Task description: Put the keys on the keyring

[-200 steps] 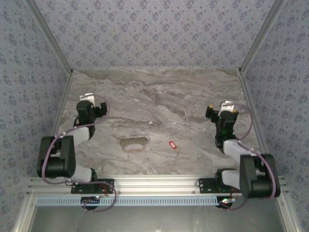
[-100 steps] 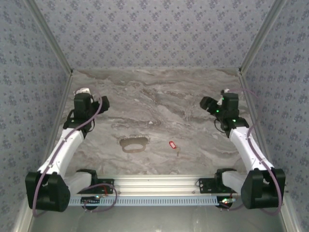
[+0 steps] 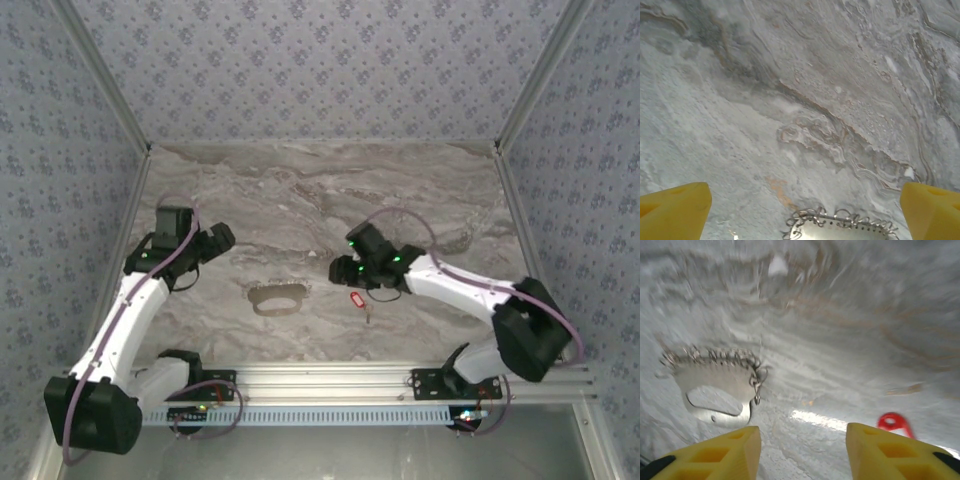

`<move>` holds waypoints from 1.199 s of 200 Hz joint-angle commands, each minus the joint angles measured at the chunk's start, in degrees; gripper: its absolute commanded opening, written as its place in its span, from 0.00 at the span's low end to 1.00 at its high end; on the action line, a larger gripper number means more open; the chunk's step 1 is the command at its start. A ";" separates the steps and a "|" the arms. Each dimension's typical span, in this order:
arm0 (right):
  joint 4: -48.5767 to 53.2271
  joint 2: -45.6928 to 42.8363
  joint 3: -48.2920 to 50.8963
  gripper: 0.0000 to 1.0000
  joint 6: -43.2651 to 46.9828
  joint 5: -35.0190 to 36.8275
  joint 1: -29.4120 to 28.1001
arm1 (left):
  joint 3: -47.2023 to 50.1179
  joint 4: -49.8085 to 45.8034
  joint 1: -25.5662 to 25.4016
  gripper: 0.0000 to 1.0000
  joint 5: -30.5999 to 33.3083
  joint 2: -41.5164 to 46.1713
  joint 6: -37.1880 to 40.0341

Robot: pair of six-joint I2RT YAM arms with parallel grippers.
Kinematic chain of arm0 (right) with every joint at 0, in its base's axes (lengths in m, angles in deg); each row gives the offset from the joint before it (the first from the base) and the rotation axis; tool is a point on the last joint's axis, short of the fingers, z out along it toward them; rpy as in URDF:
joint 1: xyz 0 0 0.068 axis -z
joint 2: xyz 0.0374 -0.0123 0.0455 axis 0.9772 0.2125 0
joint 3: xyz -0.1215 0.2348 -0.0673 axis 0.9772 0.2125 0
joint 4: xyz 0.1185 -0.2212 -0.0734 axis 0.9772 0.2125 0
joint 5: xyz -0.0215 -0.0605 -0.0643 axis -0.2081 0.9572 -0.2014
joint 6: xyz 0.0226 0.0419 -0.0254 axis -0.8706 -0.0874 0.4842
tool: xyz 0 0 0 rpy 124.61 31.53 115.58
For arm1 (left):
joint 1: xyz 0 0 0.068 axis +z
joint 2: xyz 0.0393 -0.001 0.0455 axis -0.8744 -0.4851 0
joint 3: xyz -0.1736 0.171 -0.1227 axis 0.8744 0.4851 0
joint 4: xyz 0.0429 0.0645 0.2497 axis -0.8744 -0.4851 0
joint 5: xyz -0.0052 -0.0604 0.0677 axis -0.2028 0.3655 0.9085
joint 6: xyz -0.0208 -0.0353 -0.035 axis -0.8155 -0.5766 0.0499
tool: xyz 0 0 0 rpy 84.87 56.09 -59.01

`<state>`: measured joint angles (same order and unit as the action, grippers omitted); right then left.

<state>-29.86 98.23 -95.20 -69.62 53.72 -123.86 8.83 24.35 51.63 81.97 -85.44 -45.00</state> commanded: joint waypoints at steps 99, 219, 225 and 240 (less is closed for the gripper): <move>-7.99 15.47 -5.30 0.35 -8.89 -3.11 -6.74 | 5.25 -2.51 -2.43 0.97 -3.92 3.89 -2.68; -14.25 19.64 -3.97 0.28 -13.02 -6.18 -5.55 | 5.53 -1.88 -2.43 0.97 -2.89 1.94 -1.67; -14.32 19.59 -3.72 0.28 -13.17 -6.03 -5.46 | 5.47 -1.93 -2.45 0.97 -2.85 1.95 -1.59; -14.68 19.38 -3.12 0.27 -13.46 -5.90 -5.29 | 5.62 -1.83 -2.45 0.97 -2.70 1.94 -1.58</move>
<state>-43.65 116.72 -99.09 -81.53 47.84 -129.46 13.87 22.96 49.56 78.47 -83.72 -47.27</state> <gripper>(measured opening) 0.276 0.971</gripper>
